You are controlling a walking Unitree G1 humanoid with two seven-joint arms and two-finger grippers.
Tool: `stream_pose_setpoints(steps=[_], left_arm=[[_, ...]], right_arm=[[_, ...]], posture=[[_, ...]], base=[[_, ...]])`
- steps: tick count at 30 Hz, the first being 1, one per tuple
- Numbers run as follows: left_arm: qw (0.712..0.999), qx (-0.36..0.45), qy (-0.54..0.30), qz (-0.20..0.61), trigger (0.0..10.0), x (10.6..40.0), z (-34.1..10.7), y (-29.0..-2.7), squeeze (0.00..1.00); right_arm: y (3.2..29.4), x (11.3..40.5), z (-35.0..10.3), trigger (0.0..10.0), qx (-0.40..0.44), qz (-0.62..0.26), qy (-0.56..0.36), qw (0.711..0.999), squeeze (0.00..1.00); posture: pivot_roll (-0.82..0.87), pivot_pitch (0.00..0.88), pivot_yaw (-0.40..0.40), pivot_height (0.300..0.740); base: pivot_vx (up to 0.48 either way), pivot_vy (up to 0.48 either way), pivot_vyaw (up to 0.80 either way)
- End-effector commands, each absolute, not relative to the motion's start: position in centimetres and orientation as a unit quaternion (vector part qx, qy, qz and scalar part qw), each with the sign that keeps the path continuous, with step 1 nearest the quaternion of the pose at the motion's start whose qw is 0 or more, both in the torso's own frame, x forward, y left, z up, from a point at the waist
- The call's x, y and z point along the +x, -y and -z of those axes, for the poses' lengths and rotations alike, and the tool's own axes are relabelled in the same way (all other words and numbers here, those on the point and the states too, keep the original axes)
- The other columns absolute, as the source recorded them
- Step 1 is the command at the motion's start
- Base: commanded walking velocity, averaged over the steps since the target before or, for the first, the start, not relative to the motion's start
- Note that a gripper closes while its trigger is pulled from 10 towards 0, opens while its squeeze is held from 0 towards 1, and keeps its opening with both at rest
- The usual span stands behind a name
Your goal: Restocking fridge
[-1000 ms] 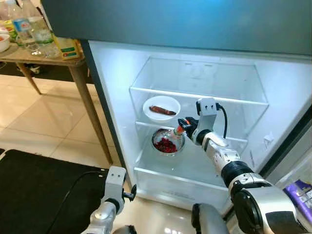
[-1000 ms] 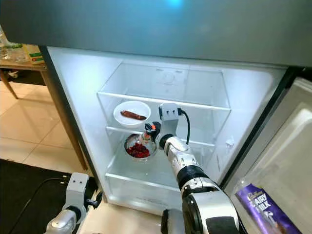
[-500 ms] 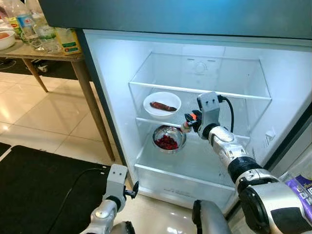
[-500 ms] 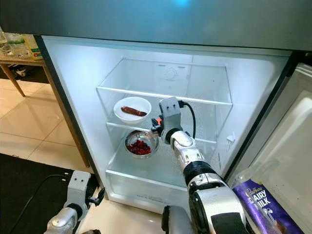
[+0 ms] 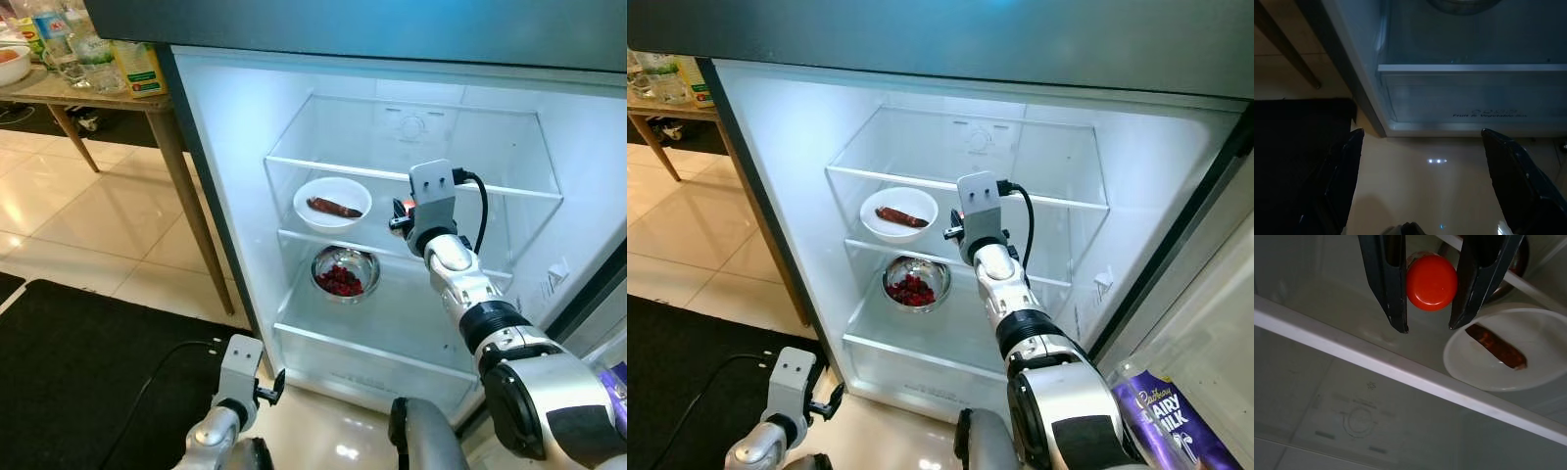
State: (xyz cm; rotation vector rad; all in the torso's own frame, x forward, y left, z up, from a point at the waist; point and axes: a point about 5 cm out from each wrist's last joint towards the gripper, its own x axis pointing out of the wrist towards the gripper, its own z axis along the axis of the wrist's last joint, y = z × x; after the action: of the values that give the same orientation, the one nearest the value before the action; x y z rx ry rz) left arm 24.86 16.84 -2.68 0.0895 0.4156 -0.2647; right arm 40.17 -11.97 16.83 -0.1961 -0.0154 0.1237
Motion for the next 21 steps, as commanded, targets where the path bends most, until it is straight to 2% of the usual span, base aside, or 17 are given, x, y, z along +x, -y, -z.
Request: stream_pose_setpoints(steps=[1, 10, 21], left_arm=[[0.970, 0.044, -0.200, 0.131, 10.0, 24.6, 2.7, -16.9, 0.00], [0.982, 0.041, -0.157, 0.100, 10.0, 25.2, 1.4, -18.9, 0.00], [0.990, 0.036, -0.032, 0.130, 10.0, 27.1, -2.3, -18.0, 0.00]], right_arm=[[11.3, 40.2, -16.8, 10.0, -0.110, -0.061, -0.001, 0.992, 0.00], [10.9, 40.2, -16.0, 10.0, -0.136, -0.040, -0.033, 0.989, 0.00], [13.1, 40.7, -16.7, 10.0, -0.142, 0.033, -0.054, 0.988, 0.00]], posture=[[-0.05, 0.139, 0.006, 0.536], [-0.02, 0.177, -0.002, 0.536], [0.00, 0.215, -0.001, 0.536]], base=[[0.000, 0.000, 0.00], [0.000, 0.000, 0.00], [0.000, 0.000, 0.00]])
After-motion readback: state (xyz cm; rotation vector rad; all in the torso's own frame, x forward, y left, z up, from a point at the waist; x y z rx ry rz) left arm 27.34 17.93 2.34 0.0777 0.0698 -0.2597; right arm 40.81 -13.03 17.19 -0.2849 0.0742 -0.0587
